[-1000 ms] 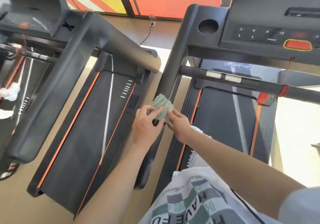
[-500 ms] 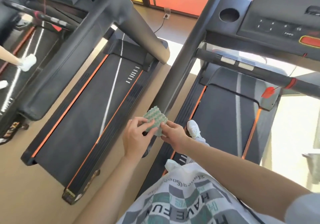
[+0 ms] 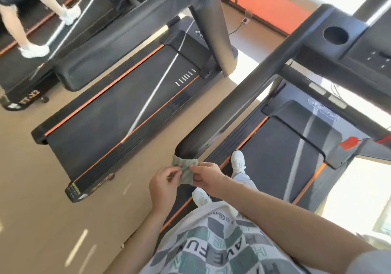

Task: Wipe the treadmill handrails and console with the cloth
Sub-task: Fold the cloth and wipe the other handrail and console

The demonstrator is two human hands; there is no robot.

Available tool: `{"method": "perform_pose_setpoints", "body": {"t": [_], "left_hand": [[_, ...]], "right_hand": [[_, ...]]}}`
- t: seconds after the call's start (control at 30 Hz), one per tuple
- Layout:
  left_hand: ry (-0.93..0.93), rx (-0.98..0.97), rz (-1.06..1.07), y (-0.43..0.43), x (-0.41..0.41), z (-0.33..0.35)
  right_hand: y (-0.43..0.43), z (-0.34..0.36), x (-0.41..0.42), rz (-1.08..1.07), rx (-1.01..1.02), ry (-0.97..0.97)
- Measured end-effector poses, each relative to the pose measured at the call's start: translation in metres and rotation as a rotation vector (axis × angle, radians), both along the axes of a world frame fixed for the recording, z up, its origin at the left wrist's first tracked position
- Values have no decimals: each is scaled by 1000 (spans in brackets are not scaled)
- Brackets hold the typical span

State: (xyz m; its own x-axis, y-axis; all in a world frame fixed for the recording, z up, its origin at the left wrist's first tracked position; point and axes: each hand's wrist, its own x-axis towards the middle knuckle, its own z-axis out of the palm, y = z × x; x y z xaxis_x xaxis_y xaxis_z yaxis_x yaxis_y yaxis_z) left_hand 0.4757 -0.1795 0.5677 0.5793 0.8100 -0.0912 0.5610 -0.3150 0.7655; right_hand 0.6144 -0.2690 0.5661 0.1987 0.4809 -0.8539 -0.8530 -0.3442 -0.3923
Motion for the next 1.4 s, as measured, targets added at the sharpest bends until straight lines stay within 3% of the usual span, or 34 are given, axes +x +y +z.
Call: {"method": "perform_pose_setpoints", "body": {"t": [0.13,0.27,0.43,0.67,0.83,0.93,1.07,1.17,1.4], "left_hand": [[38,-496,371,-10,-6,-6],[-140,-1038,702,-11,9,-3],[-379,-1247,805,-3,26,-15],[-425,-1206,744,-16,16,-27],[-139,-945,624,-18,25,-19],[-69,-910,521,-16,24,-14],[-186,-1015,601,-6,13,-4],[-159,-865,591,4,4,1],[-288,-640,194,21,30,39]], "right_hand": [[3,-5,-4,-6,-99,-20],[5,-9,-1,-65,-164,17],[12,-19,3,-71,-186,23],[-8,8,0,89,-20,269],[1,-2,-4,38,61,280],[15,-10,-13,34,76,269],[16,-22,-10,-60,-129,240],[10,-29,-1,-64,-247,247],[20,-21,3,-327,82,622]]}}
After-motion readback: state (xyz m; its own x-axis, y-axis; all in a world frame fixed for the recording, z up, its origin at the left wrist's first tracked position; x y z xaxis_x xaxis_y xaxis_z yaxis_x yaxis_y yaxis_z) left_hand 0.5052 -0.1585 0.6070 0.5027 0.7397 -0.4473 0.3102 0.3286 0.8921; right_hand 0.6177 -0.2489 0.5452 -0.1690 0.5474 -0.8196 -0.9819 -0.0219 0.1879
